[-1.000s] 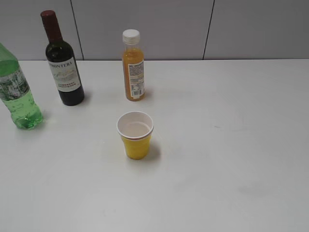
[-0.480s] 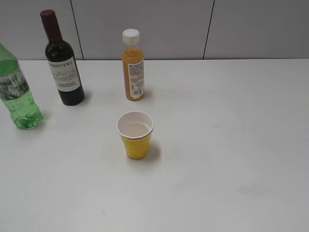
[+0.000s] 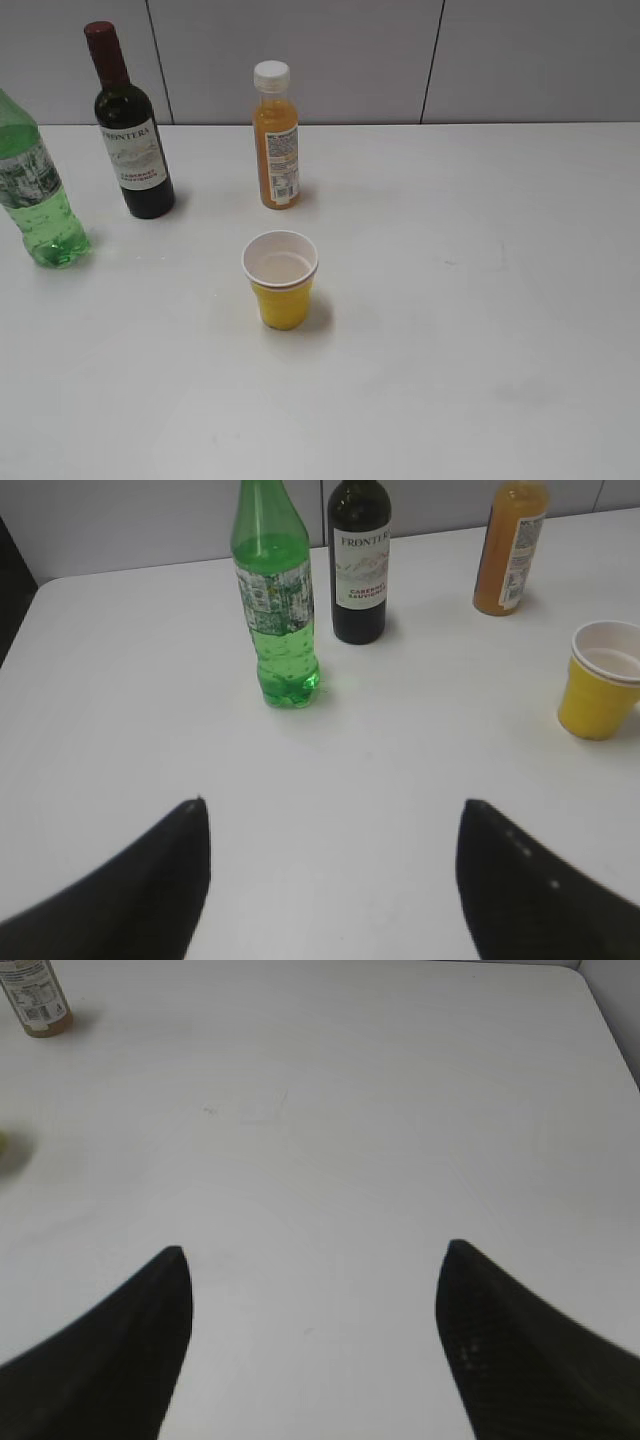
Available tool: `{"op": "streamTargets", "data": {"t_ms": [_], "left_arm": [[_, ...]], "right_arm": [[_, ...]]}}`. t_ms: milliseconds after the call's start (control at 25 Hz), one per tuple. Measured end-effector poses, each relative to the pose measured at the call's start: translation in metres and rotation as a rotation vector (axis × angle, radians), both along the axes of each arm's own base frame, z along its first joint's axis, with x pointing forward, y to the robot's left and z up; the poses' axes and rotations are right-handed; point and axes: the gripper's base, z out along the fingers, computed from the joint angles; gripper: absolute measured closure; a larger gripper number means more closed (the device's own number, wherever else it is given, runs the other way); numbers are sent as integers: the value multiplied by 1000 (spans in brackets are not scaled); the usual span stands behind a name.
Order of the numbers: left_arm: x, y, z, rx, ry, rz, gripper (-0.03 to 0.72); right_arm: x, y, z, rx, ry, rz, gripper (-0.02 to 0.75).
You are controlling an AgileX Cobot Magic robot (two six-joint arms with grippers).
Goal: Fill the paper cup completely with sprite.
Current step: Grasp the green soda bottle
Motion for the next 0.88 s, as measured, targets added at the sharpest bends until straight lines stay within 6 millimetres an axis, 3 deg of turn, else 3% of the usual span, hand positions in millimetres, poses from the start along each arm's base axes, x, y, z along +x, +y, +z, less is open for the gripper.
{"op": "streamTargets", "data": {"t_ms": [600, 880], "left_arm": [[0, 0, 1, 0, -6, 1, 103], [5, 2, 25, -28, -238, 35, 87]], "right_arm": [[0, 0, 0, -1, 0, 0, 153], [0, 0, 0, -1, 0, 0, 153]]}}
